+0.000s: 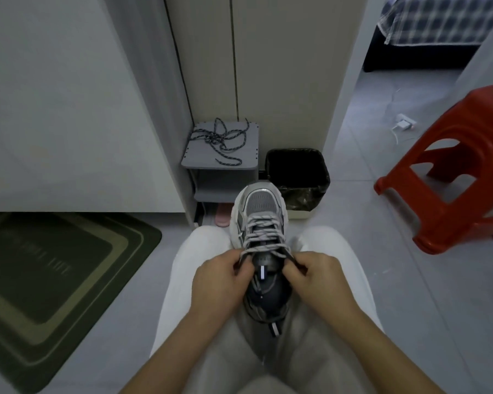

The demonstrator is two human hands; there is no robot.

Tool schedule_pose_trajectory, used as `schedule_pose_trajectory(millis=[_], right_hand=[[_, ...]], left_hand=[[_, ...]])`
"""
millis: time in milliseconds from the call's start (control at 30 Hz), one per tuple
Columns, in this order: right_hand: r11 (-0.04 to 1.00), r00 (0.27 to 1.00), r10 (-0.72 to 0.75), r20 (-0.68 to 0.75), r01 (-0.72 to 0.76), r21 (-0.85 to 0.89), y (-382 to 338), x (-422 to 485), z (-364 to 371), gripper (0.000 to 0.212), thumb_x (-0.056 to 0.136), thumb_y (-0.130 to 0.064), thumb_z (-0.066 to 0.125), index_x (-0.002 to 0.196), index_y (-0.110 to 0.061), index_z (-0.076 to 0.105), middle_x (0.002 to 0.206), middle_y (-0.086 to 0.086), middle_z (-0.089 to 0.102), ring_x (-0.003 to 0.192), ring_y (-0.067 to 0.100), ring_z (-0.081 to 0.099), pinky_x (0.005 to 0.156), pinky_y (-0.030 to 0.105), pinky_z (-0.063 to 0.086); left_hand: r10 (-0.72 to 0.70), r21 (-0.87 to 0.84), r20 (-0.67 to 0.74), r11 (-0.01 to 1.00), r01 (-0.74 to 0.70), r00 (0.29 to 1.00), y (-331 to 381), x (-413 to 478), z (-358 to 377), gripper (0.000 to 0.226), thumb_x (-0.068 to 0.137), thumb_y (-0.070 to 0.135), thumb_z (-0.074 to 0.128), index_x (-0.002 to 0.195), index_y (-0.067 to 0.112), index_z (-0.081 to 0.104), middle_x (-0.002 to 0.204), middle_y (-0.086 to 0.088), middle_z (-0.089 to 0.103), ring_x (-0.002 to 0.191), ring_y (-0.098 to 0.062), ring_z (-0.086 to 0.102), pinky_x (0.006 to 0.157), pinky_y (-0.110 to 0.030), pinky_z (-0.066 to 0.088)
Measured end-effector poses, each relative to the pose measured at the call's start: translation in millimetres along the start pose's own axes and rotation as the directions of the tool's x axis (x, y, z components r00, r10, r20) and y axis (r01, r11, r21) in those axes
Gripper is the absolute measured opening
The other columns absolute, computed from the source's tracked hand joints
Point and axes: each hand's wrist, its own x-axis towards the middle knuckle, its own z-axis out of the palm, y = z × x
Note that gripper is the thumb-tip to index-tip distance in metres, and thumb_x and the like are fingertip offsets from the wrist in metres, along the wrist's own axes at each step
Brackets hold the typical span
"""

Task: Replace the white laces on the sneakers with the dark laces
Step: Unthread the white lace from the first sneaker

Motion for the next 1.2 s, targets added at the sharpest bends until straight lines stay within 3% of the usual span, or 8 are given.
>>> schedule_pose_trajectory(millis=[167,300,500,733,1000,1100,1133,1200], right_hand=[[1.0,1.0,-0.015,-0.004,0.015,0.001,3,7,-1,0.038,0.081,-0.018,0.062,0.049,-0.009,0.044,0.042,0.002,0.041,0.044,0.014,0.035,0.048,0.03,0.031],[1.0,1.0,-0.017,-0.015,0.017,-0.009,7,3,0,0.039,0.081,-0.017,0.062,0.049,-0.007,0.042,0.041,0.0,0.035,0.044,0.014,0.03,0.046,0.026,0.025],[0.996,0.996,-0.087,-0.008,0.087,-0.028,3,7,4,0.05,0.082,-0.017,0.062,0.046,-0.027,0.029,0.039,-0.008,0.032,0.046,0.01,0.042,0.045,0.017,0.029],[0.996,0.997,-0.075,-0.014,0.075,-0.046,8,4,5,0.05,0.081,-0.015,0.063,0.046,-0.024,0.028,0.038,-0.007,0.028,0.042,0.012,0.037,0.043,0.018,0.026],[0.995,0.995,-0.099,-0.027,0.099,-0.012,9,1,13,0.043,0.082,-0.025,0.064,0.049,-0.02,0.037,0.04,-0.006,0.033,0.047,0.011,0.042,0.045,0.014,0.029],[0.997,0.997,-0.072,0.012,0.071,0.043,8,1,7,0.049,0.086,-0.052,0.052,0.056,-0.014,0.054,0.045,-0.003,0.049,0.049,0.011,0.048,0.051,0.016,0.037],[0.996,0.999,-0.044,0.006,0.044,0.078,8,3,4,0.051,0.089,-0.054,0.049,0.059,-0.014,0.059,0.049,-0.002,0.056,0.051,0.01,0.053,0.055,0.02,0.042],[0.983,0.999,0.038,-0.022,-0.033,0.182,5,8,0,0.033,0.089,-0.043,0.057,0.065,-0.021,0.065,0.057,-0.002,0.063,0.056,0.008,0.057,0.061,0.025,0.046]], left_hand=[[0.002,0.064,0.01,0.998,-0.002,1.0,5,8,-2,0.03,0.089,0.04,0.052,0.071,0.017,0.058,0.055,0.002,0.056,0.058,-0.02,0.054,0.055,-0.031,0.04],[0.03,0.056,0.002,0.998,-0.03,1.0,5,6,0,0.032,0.088,0.043,0.048,0.076,0.017,0.063,0.057,0.001,0.059,0.059,-0.021,0.056,0.057,-0.032,0.044],[-0.003,-0.031,-0.014,1.0,0.002,1.0,0,2,-1,0.016,0.09,0.029,0.055,0.08,0.022,0.065,0.052,0.009,0.05,0.05,-0.008,0.046,0.053,-0.024,0.035],[0.008,-0.029,0.009,1.0,-0.008,1.0,-4,2,4,0.023,0.089,0.038,0.051,0.081,0.021,0.066,0.056,0.004,0.057,0.054,-0.013,0.052,0.054,-0.025,0.04],[-0.027,-0.016,0.004,1.0,0.027,1.0,-6,-1,5,0.015,0.091,0.034,0.054,0.088,0.028,0.067,0.057,0.01,0.056,0.054,-0.003,0.05,0.052,-0.014,0.032],[-0.016,0.041,0.02,0.999,0.015,1.0,-3,2,0,0.017,0.091,0.038,0.052,0.084,0.029,0.065,0.062,0.007,0.061,0.059,-0.009,0.056,0.055,-0.023,0.038],[-0.018,0.043,0.028,0.999,0.017,0.999,-3,3,-2,0.018,0.09,0.039,0.053,0.083,0.029,0.065,0.064,0.006,0.063,0.062,-0.012,0.058,0.057,-0.027,0.042],[-0.019,0.04,0.057,0.999,0.017,0.998,-4,4,-6,0.02,0.088,0.045,0.054,0.085,0.029,0.065,0.068,0.007,0.066,0.066,-0.01,0.06,0.062,-0.03,0.048]])
